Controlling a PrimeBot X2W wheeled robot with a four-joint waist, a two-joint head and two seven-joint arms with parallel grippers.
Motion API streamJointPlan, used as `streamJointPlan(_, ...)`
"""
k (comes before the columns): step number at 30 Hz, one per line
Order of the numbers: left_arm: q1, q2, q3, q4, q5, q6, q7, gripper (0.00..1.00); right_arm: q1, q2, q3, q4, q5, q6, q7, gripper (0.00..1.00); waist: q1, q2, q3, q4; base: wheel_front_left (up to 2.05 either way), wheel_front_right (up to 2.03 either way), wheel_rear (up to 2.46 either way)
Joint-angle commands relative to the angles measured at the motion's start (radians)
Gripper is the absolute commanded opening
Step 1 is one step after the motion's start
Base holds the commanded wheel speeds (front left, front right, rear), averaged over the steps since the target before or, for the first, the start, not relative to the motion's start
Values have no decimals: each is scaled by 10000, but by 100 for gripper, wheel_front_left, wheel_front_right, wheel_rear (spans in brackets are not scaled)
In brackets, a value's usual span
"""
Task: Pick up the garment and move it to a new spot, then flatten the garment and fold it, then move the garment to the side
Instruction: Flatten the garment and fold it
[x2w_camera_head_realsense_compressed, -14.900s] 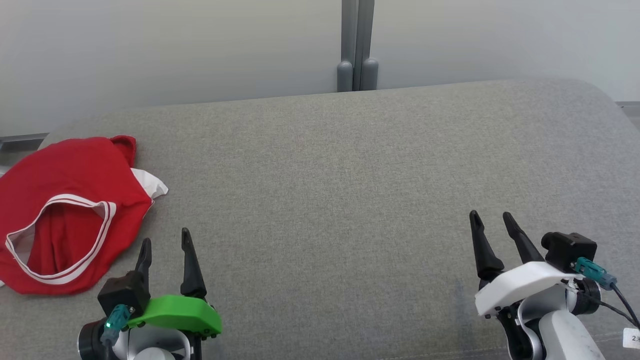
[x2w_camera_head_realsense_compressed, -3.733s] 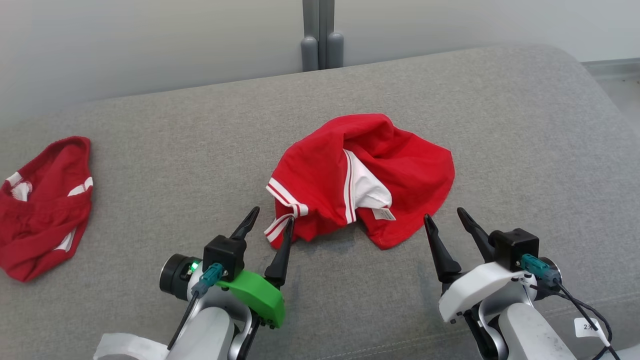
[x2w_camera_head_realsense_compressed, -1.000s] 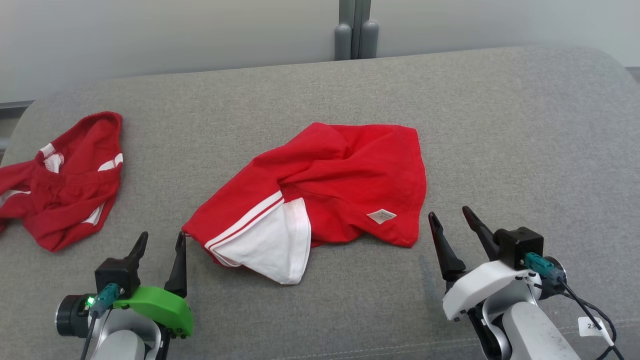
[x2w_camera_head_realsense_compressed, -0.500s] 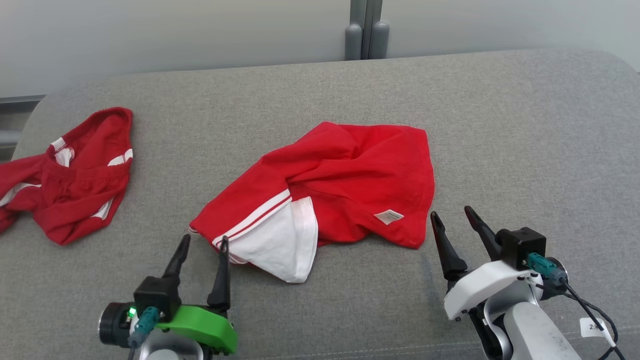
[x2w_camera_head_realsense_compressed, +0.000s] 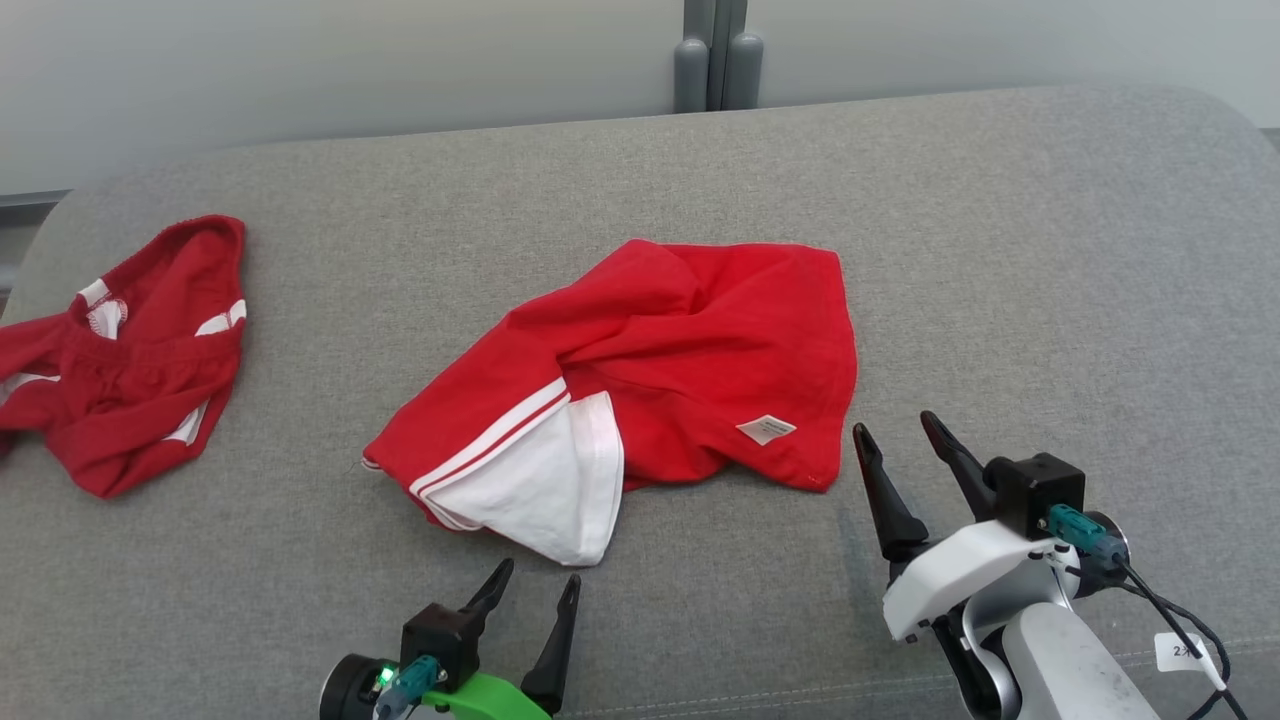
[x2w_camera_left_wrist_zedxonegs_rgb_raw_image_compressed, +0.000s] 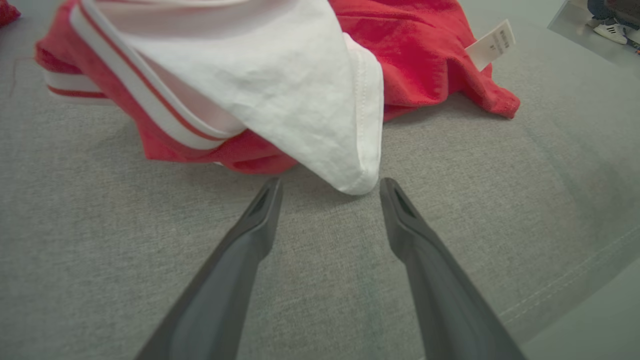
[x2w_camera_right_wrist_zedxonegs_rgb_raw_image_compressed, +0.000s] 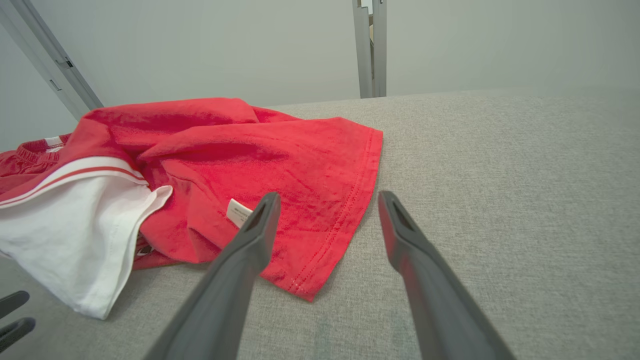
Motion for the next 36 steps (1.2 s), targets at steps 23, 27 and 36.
streamJointPlan(23, -1187, 16, -427, 1255, -940, 282, -39, 0, -3, -33, -79, 124, -72, 1, -73, 100, 0, 0, -26, -450, 0, 0, 0)
streamJointPlan(27, -985, 196, -53, 878, -714, 283, -39, 0, 116, -35, -40, 147, 32, 1, -107, 100, 0, 0, -127, -83, 0, 0, 0)
streamJointPlan(36, -514, 781, 443, 526, -786, 176, -8, 0, 172, -38, 60, 247, 155, 1, -159, 100, 0, 0, -239, 642, 0, 0, 0)
